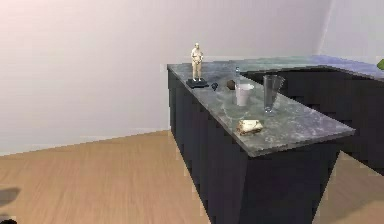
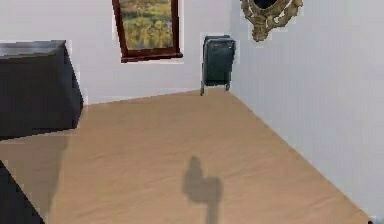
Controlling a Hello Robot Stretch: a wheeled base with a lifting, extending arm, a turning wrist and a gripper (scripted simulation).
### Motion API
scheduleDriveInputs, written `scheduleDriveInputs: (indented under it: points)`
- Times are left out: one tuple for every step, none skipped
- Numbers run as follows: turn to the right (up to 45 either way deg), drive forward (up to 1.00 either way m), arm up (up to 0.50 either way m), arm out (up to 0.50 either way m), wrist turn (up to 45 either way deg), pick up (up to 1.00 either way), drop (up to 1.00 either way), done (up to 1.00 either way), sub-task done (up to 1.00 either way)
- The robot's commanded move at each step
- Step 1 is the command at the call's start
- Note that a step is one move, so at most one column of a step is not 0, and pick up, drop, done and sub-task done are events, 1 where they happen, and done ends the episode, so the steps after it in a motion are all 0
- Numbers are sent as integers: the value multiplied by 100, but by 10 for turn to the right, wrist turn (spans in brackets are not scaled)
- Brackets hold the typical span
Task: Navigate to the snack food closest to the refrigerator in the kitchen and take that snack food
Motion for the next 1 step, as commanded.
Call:
scheduleDriveInputs:
  points:
    - [0,5,0,0,0,0,0,0,0]
